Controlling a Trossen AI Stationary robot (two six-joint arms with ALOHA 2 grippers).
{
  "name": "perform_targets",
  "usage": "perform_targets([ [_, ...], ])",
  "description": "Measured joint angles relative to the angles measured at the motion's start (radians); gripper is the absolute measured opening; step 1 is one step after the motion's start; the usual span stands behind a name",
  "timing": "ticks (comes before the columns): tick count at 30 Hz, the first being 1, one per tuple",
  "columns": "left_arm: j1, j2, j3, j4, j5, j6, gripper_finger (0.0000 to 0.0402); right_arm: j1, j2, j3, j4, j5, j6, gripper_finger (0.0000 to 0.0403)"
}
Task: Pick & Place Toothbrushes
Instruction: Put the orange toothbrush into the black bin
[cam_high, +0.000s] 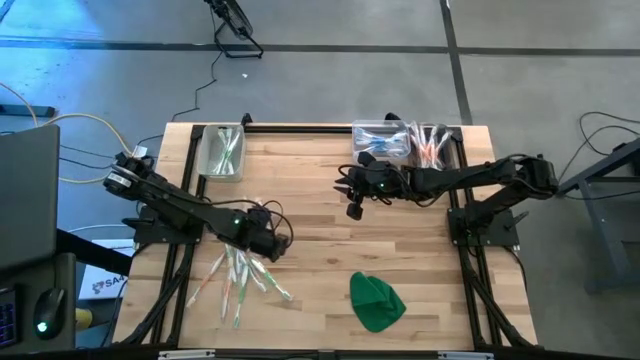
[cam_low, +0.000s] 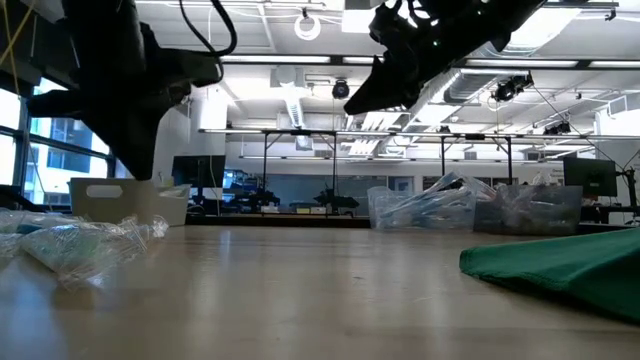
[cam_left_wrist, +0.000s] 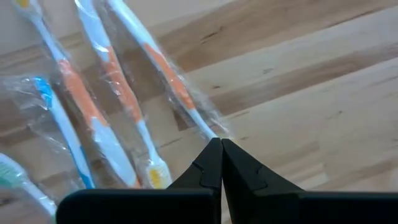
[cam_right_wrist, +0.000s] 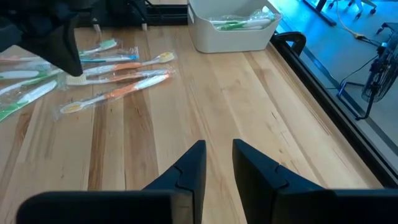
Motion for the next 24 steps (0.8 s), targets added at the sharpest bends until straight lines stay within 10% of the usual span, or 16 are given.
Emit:
perform_targets([
  [12,0.000,-0.002,-0.008,0.018,0.016,0.010,0.0009,0.000,0.000,0.000,-0.015,0.000,0.000,0.0070],
  [24,0.000,-0.002,-0.008,0.008,-0.028,-0.004,0.0118,0.000,0.000,0.000,-0.014,0.000,0.000,0.0070],
])
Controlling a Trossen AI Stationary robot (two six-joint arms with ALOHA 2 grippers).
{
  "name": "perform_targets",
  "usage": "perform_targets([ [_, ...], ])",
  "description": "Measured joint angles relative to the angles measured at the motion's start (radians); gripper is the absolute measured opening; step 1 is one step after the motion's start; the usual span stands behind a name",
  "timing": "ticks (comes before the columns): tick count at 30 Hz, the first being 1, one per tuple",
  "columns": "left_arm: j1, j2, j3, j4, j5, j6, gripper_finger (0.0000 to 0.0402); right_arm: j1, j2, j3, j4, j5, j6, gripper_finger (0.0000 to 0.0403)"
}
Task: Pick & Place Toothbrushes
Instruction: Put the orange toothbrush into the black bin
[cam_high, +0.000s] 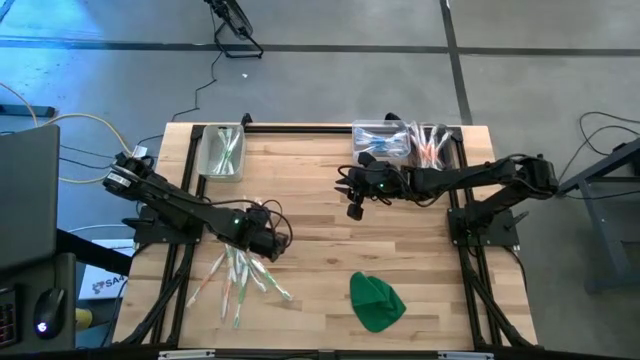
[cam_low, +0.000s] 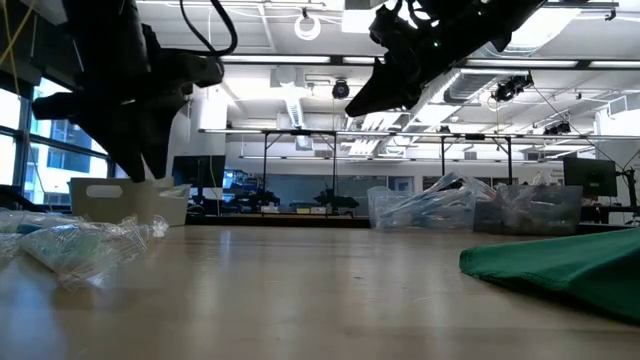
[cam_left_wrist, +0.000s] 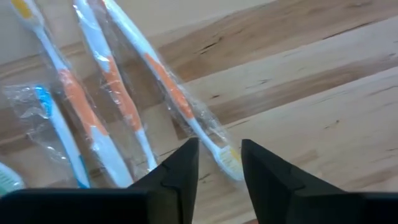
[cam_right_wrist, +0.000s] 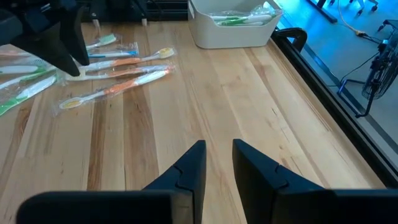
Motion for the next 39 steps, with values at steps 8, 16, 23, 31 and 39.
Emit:
perform_targets([
  [8,0.000,0.102,0.000,0.046,0.066,-0.020,0.0122,0.000,0.000,0.000,-0.005,0.000,0.000,0.0070],
  [16,0.000,0.193,0.000,0.102,0.102,-0.063,0.0122,0.000,0.000,0.000,-0.006,-0.015,0.002,0.0070],
  [23,0.000,0.225,0.000,0.182,0.100,-0.020,0.0122,0.000,0.000,0.000,-0.006,-0.016,0.004,0.0070],
  [31,0.000,0.217,0.000,0.181,0.104,-0.018,0.0122,0.000,0.000,0.000,-0.006,-0.016,0.005,0.0070],
  [39,0.001,0.173,0.000,0.186,0.091,-0.052,0.0122,0.000,0.000,0.000,0.001,-0.016,0.005,0.0070],
])
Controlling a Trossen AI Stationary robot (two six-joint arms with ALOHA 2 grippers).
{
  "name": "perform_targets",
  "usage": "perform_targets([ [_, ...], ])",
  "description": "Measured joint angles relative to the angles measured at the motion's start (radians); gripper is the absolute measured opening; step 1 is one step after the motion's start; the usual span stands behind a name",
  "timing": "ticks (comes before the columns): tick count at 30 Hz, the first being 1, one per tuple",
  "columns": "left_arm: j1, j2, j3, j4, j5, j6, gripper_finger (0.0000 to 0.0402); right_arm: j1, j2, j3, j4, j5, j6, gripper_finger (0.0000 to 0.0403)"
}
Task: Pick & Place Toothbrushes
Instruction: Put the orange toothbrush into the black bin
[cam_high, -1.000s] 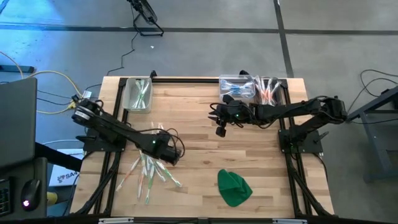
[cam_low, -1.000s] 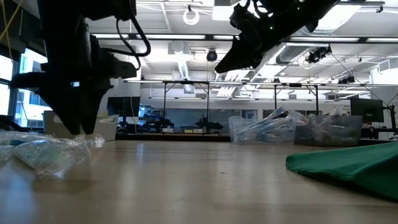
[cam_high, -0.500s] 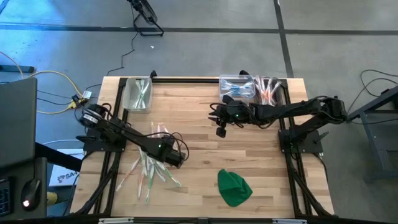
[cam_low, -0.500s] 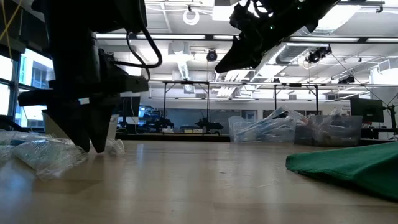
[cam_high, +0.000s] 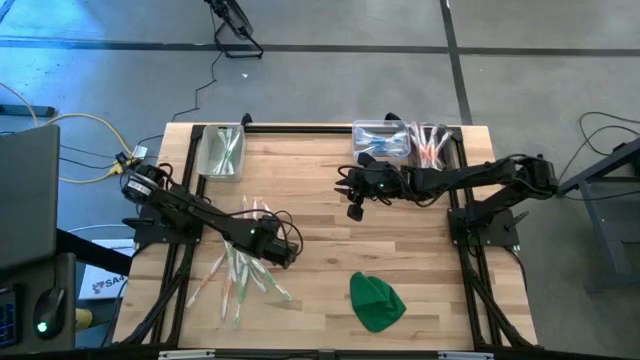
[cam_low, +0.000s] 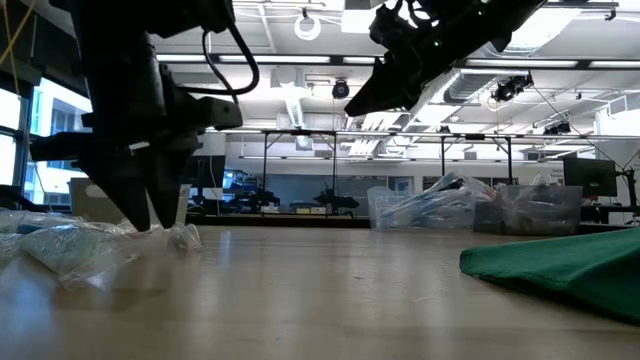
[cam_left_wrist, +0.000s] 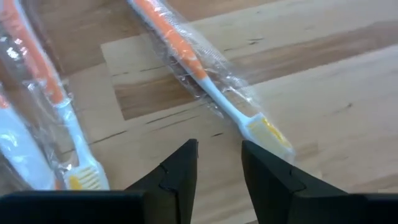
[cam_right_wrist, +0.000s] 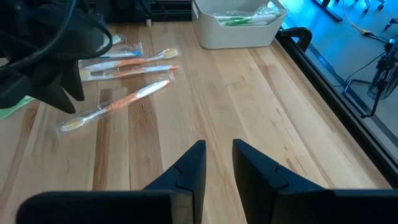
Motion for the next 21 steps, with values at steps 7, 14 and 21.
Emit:
perform_targets([
  [7,0.000,0.007,0.000,0.057,-0.038,-0.100,0.0122,0.000,0.000,0.000,0.000,0.000,-0.001,0.0070],
  [14,0.000,0.007,0.000,0.120,-0.093,-0.101,0.0122,0.000,0.000,0.000,-0.005,0.000,-0.003,0.0070],
  [21,0.000,0.007,0.000,0.115,-0.093,-0.122,0.0122,0.000,0.000,0.000,-0.008,0.000,-0.004,0.0070],
])
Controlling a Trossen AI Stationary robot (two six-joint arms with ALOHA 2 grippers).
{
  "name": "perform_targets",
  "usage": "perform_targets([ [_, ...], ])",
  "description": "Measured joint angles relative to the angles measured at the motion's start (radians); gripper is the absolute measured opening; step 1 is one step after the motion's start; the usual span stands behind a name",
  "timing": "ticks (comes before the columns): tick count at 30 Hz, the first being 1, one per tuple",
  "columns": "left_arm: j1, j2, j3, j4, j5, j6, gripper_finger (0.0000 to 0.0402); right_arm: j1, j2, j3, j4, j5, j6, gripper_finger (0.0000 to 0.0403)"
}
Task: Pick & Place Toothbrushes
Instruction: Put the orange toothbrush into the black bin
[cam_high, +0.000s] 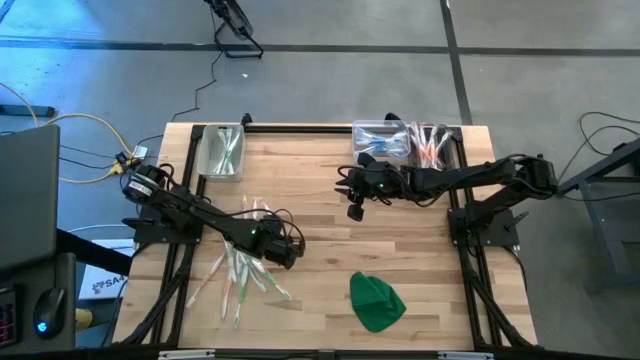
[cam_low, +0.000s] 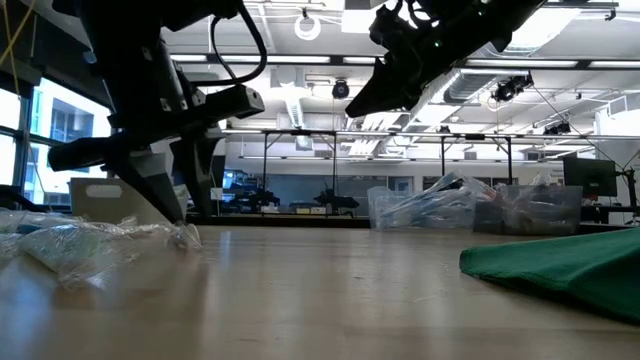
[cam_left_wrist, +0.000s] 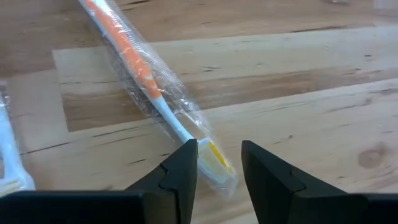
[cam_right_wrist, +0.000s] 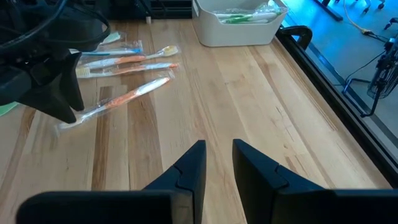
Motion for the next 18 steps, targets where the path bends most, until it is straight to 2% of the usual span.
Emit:
perform_targets([
  [18,0.000,0.000,0.000,-0.025,0.001,-0.005,0.0122,0.000,0.000,0.000,0.000,0.000,0.000,0.0070],
])
